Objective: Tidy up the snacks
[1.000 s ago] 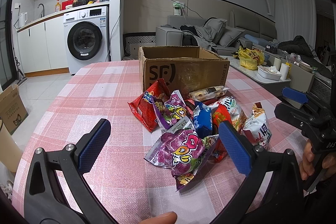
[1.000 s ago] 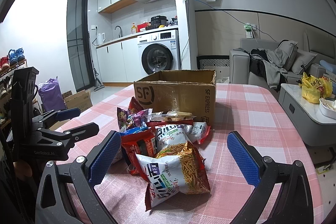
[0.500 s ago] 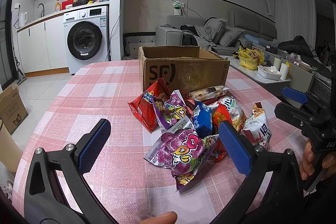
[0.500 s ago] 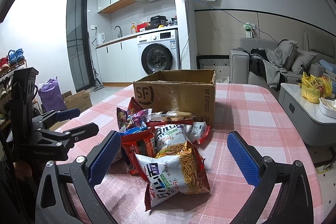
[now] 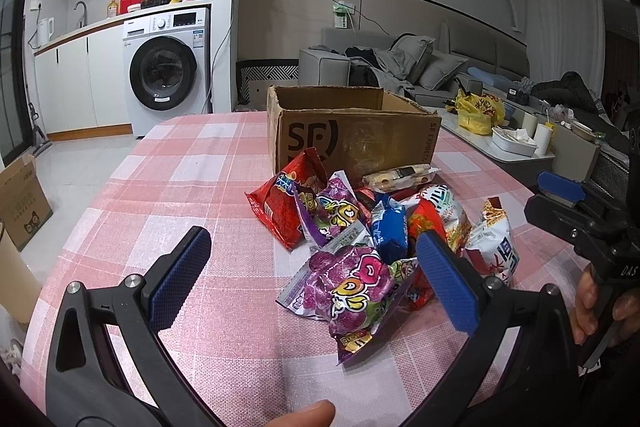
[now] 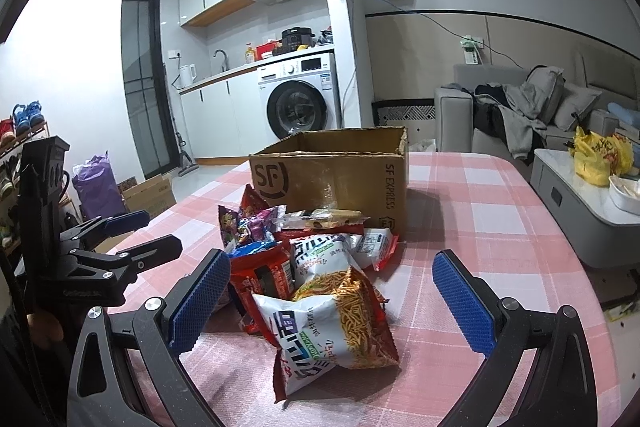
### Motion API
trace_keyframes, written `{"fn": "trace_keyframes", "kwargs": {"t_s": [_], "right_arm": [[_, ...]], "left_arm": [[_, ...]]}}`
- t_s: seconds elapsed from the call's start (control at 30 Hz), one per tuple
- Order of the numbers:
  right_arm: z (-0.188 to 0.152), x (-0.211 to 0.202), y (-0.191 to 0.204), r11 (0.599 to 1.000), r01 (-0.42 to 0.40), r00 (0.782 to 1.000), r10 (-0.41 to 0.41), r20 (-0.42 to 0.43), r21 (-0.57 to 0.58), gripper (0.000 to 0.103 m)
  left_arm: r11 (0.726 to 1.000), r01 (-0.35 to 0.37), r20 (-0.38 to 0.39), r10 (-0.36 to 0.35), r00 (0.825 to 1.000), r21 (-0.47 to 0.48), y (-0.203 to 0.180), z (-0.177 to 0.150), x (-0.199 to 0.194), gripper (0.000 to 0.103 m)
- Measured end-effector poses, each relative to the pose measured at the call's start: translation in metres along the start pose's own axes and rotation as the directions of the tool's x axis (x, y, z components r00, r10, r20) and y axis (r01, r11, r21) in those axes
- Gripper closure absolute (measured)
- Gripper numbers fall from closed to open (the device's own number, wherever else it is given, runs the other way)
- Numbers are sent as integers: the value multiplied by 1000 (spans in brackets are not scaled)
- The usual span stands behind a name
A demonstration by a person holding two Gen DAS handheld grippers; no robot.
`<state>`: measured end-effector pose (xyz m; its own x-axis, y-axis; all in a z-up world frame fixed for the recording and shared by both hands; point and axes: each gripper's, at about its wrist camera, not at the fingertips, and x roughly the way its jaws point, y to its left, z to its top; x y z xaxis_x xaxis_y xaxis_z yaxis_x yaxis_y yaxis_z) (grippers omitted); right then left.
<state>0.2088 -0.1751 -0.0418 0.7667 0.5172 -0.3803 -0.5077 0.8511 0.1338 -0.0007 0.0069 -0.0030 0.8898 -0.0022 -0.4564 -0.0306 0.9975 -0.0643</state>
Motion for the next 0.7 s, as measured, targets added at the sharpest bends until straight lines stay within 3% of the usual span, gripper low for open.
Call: {"fn": "trace_keyframes", "kwargs": {"t_s": [0.2,0.37,0.7], "right_arm": [[2,-3,-5,1000,-9,1000,9,-10,3,0],[2,2,1,1000,5,998,-7,-64,-28,0],[-5,16,-5,1000,-30,976,30,-215,1,0]], "left_arm": [[1000,-1,0,1,1000,1,-2,2,5,1],[1000,-6,-22,6,1000,29,-6,2,8,1],[996,89,-139,-83,987,33,-6,-1,20,1]]}}
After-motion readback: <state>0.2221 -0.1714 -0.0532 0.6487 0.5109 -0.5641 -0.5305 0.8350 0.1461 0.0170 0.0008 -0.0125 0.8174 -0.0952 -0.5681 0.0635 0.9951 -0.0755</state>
